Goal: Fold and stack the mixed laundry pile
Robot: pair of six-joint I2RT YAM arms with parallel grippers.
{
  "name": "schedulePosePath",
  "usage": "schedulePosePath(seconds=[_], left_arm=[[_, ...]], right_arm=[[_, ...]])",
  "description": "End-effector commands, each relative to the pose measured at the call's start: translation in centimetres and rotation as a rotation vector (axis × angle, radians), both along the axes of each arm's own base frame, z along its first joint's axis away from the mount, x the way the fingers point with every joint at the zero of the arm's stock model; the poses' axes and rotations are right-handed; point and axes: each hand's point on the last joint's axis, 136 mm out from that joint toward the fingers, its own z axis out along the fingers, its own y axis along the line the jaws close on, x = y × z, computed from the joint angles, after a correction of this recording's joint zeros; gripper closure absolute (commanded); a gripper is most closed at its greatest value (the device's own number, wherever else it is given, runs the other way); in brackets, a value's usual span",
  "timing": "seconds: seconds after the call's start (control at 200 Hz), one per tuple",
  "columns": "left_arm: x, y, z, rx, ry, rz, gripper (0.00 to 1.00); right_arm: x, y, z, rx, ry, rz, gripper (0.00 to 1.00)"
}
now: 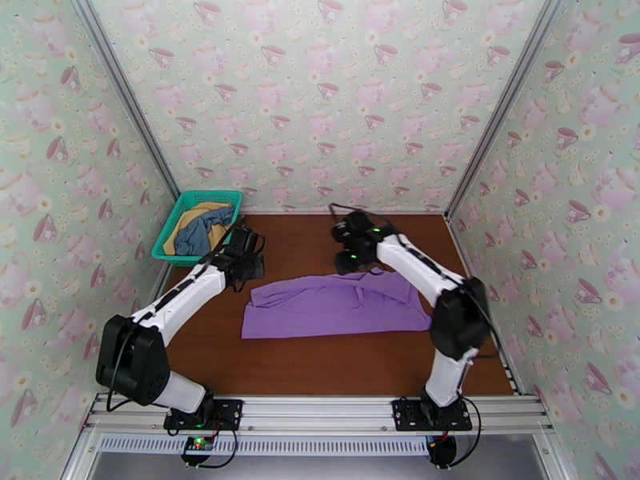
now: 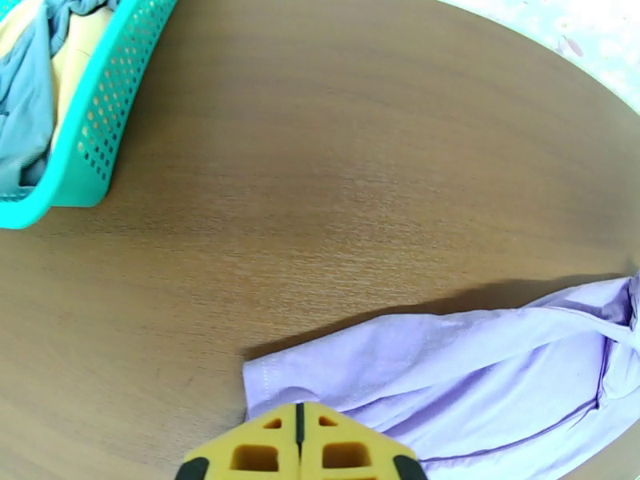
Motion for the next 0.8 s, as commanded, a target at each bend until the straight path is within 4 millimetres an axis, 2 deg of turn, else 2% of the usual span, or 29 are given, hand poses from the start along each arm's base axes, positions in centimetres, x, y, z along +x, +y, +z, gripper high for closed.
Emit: schedulePosePath(seconds=[0.0,0.075,0.145,0.29,0.416,0.631,0.796], left_arm=[[-1.4,0.8,-0.5,0.022,0.043,0.024,1.00],[-2.0,0.7,-1.0,0.009,0.062,0.022,1.00],[-2.7,0.5,-1.6,-0.007,0.083,0.022,1.00],[-4.0,0.4,-3.3,-0.029,0.130,0.027,1.00],[-4.7,0.3,-4.6,-0.046,0.157,0.031,1.00],[-4.7,-0.3,-5.4,-0.064,0.177,0.029,1.00],[-4.6,-0.6,-5.5,-0.068,0.177,0.028,1.00]], right_arm=[[0.1,4.5,-3.6,0.063,0.116,0.194,0.47],[1.4,6.7,-4.0,0.123,0.139,0.221,0.47],[2.5,8.0,-5.2,0.145,0.164,0.227,0.47],[2.1,8.8,-7.5,0.135,0.256,0.226,0.48],[0.6,9.3,-8.6,0.171,0.321,0.241,0.51],[-1.3,10.3,-7.9,0.274,0.384,0.267,0.57],[-2.0,10.7,-6.8,0.324,0.398,0.280,0.60]])
